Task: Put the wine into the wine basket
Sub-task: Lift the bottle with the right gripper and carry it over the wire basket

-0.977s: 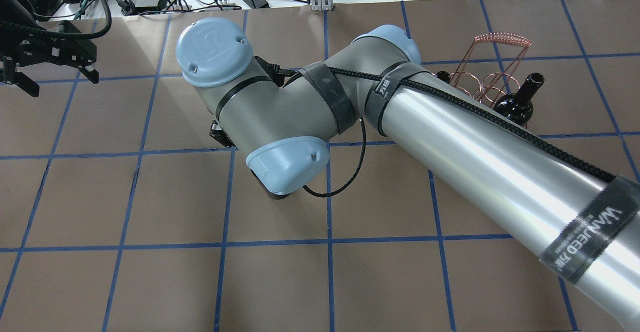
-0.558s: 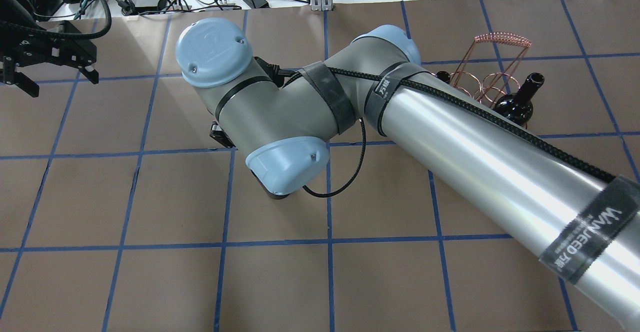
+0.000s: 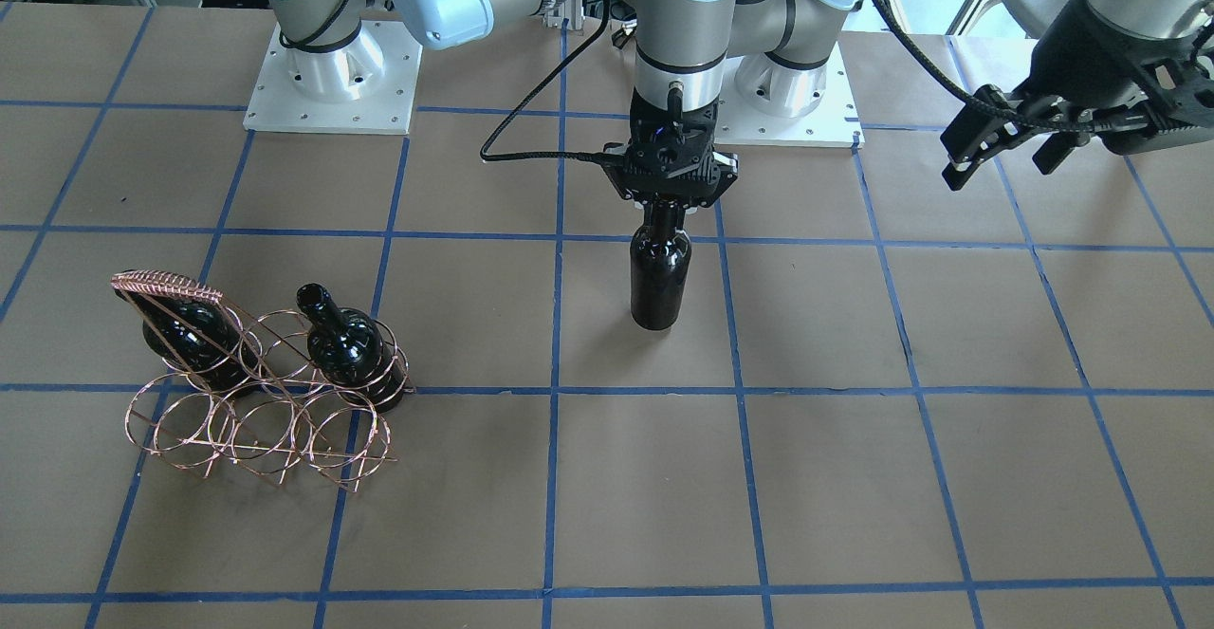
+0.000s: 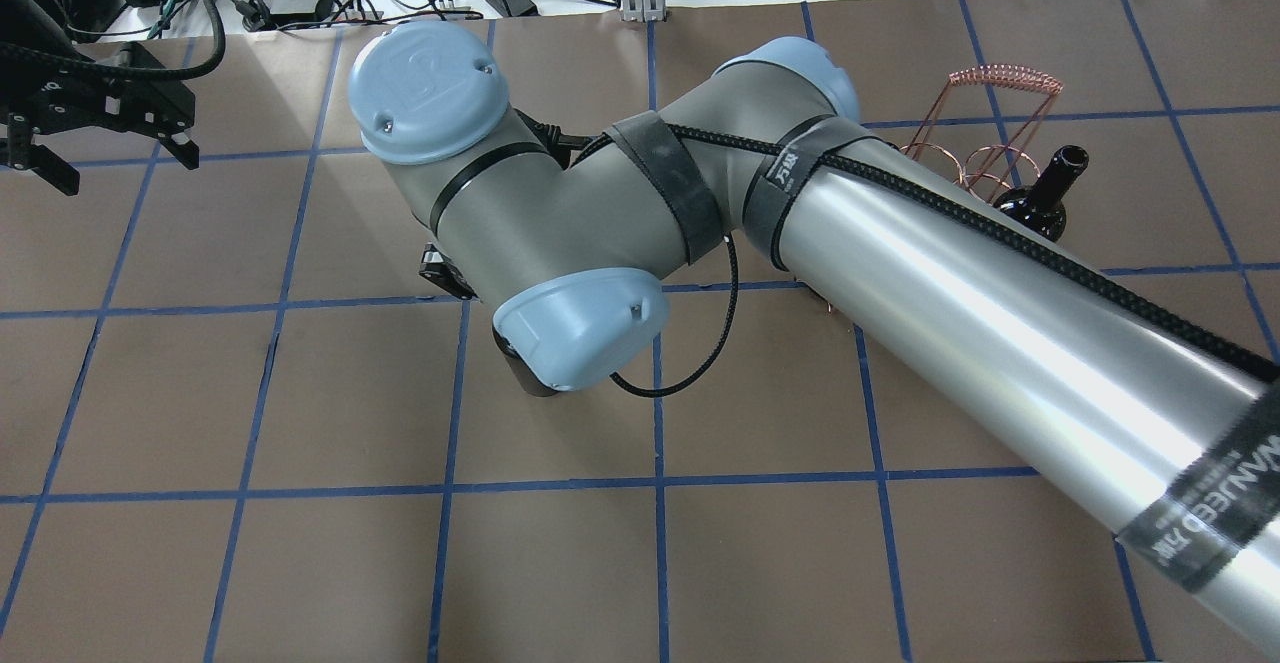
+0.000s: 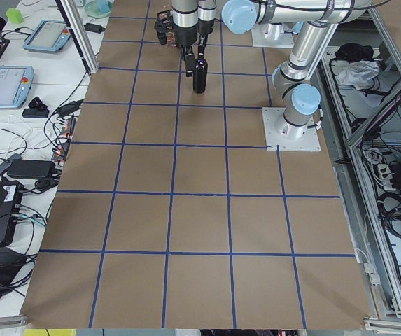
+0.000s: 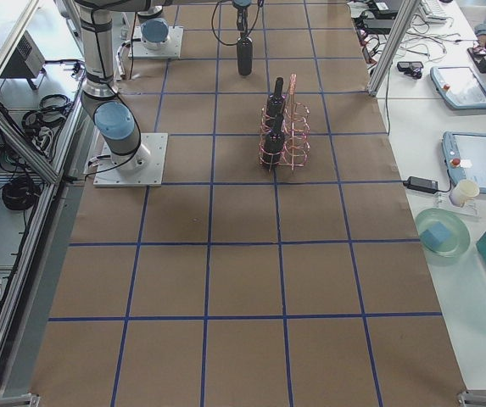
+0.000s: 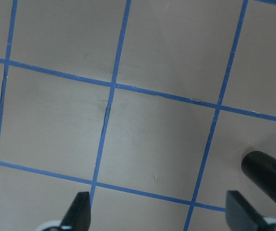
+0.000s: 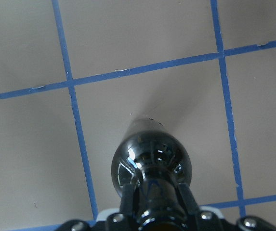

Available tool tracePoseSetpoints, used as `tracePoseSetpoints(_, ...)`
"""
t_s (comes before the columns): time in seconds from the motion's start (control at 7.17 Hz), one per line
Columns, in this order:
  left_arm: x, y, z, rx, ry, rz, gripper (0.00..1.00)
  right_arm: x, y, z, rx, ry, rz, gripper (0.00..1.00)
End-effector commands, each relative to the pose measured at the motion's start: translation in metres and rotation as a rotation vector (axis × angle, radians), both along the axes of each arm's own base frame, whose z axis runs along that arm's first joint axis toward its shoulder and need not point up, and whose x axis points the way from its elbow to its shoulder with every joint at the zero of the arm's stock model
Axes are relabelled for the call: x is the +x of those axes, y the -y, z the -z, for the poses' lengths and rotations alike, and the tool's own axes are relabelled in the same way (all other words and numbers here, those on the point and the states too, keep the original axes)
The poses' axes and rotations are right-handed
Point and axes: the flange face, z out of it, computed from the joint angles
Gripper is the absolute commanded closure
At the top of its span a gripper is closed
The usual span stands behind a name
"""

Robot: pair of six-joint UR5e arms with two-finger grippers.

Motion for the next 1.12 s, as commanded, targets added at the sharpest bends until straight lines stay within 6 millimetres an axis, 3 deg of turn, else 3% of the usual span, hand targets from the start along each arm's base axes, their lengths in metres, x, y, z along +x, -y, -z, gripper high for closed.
tracePoseSetpoints(0.0, 0.000, 0.000, 0.001, 0.004, -0.001, 0.000, 0.00, -0.036, -0.010, -0.044, 0.007, -0.024, 0.001, 1.00)
tracePoseSetpoints(0.56, 0.000, 0.000, 0.001, 0.005, -0.001, -0.001, 0.00, -0.168, -0.011, -0.124, 0.011, -0.188, -0.056, 1.00)
tracePoseSetpoints(0.84, -0.002, 0.001, 0.002, 0.004, -0.012, -0.003, 0.00, -0.227, 0.001, -0.146, 0.008, -0.193, -0.026, 1.00)
tracePoseSetpoints(0.98, -0.013, 0.000, 0.004, 0.013, -0.019, 0.017, 0.00, -0.255, 0.007, -0.153, 0.013, -0.196, -0.051, 1.00)
